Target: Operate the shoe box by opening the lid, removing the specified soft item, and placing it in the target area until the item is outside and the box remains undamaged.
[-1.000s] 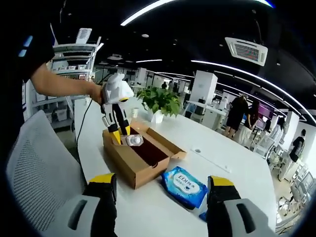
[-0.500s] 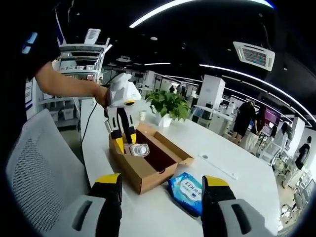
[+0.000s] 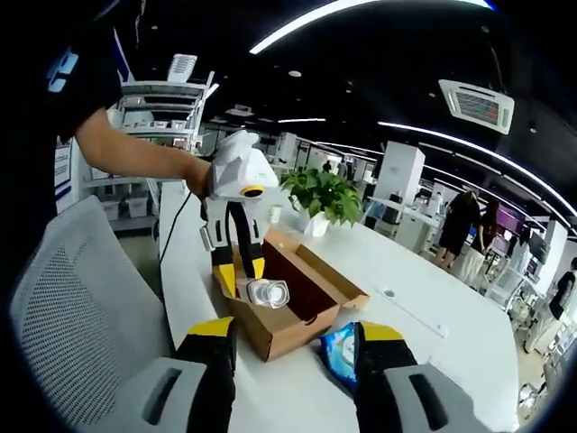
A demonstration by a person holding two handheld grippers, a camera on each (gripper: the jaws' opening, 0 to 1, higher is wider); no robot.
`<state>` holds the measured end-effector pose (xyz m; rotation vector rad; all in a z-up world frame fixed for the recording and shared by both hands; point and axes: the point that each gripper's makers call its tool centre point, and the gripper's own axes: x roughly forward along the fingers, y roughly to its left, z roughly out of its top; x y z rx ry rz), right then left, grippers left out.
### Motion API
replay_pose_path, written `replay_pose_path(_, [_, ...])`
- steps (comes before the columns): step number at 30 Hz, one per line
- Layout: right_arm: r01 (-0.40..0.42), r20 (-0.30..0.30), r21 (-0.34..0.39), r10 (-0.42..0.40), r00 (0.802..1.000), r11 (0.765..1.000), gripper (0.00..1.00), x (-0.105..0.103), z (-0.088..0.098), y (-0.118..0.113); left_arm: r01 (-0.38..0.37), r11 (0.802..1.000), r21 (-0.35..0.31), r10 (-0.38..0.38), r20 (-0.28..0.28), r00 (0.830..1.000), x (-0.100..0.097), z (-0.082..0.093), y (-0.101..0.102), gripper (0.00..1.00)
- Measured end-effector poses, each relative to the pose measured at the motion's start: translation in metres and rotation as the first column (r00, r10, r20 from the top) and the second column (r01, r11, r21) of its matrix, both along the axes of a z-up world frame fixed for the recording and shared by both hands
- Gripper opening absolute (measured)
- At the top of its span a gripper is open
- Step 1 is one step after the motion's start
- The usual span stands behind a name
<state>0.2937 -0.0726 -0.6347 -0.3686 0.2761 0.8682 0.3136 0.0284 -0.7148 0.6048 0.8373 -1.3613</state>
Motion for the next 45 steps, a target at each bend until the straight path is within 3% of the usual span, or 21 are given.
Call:
replay_pose_path(16, [-0.082,-0.017,-0.030,0.081,0.997,0.996,0.42,-0.002,-0.010,0.015,0.089,0.996,-0.033,-0.090,-0.032,0.995,-0.018,0.002,-0.016,0.18])
replay_pose_path(33, [-0.156,-0.043,-0.057,0.154,0.987,0.986,0.30,-0.011,-0.020,0.025,0.193,0.980,-0.056,-0.196,-0.046,0.979,-0.039,0.005,-0.031,0.18])
replay_pose_path(45, [-0.262,-0.085,-0.076,0.255,0.963,0.962,0.23,-0.027,-0.026,0.033,0.262,0.964,-0.054,-0.264,-0.047,0.963,-0.050,0.004,-0.038,0.18])
